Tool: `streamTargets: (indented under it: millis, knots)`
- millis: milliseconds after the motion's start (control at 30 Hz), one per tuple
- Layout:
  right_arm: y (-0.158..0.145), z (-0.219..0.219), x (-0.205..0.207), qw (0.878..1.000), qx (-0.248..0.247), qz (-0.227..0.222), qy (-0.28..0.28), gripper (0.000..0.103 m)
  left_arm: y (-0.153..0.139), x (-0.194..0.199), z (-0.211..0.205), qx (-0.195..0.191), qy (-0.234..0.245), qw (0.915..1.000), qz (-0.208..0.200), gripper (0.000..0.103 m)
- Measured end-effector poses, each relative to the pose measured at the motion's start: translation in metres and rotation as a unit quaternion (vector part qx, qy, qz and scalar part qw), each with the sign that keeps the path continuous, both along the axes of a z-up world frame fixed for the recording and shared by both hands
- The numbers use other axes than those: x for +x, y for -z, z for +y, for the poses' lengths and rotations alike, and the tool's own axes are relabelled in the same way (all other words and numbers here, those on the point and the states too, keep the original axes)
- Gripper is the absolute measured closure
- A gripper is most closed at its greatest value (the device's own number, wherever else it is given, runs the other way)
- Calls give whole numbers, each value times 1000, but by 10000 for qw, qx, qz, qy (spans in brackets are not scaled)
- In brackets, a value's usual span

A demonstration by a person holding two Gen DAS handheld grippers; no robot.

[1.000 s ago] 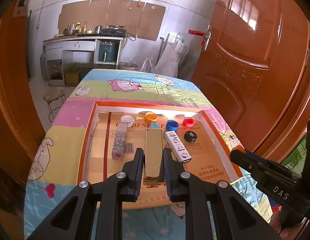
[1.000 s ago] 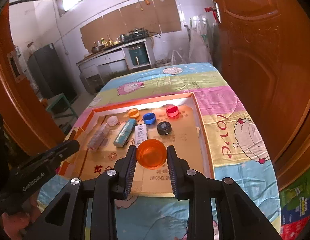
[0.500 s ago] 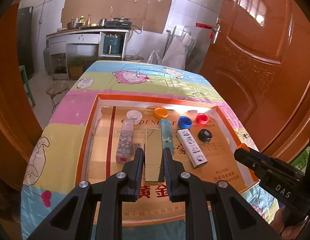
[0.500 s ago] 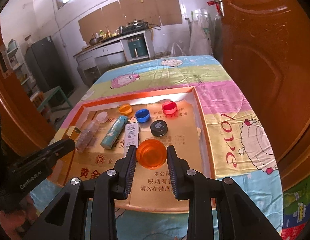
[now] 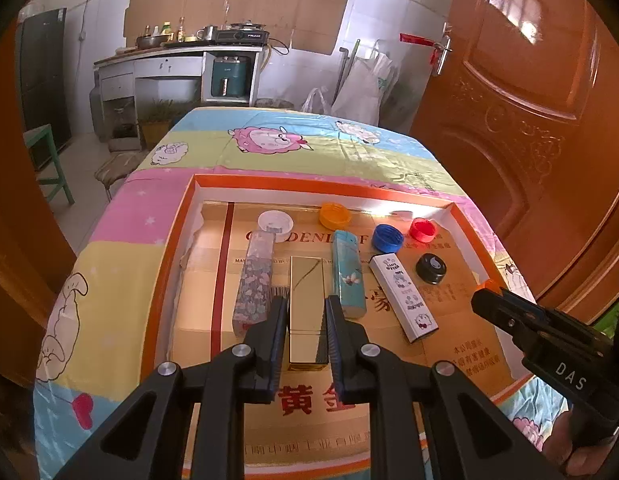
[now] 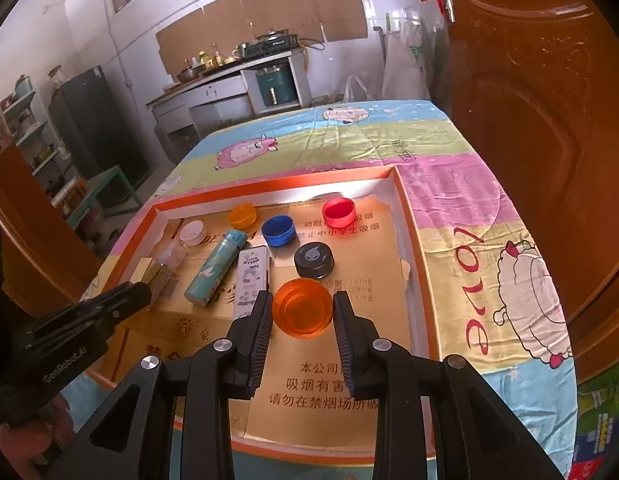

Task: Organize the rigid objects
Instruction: 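Lower and open both grippers to set the gold box and orange cap in the tray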

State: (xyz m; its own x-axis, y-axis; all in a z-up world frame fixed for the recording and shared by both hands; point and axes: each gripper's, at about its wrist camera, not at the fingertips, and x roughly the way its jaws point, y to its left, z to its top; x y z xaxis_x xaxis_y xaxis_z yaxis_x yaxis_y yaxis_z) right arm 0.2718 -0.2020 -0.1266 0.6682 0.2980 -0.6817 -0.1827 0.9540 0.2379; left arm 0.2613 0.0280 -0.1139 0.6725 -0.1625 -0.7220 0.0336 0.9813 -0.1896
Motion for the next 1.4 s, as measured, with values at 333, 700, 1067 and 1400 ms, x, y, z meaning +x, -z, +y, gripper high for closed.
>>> streamTargets:
  millis: [333,700,1067,1400]
  knots:
    - [5,2,12,10000,-26,59,-69,72,4,16,-1,95,-37,9999,113,83]
    - [15,0,24,9998,7,158,-86,72,11,26,-4,186,-19,9996,199,83]
    - [20,3,31,9995,-124,256,-126,72,13,35,-5,251,13,9994,239,83]
    - [25,7,34,9991,-280,285,-131,72,17,39,-5,246,47,9993,260,83]
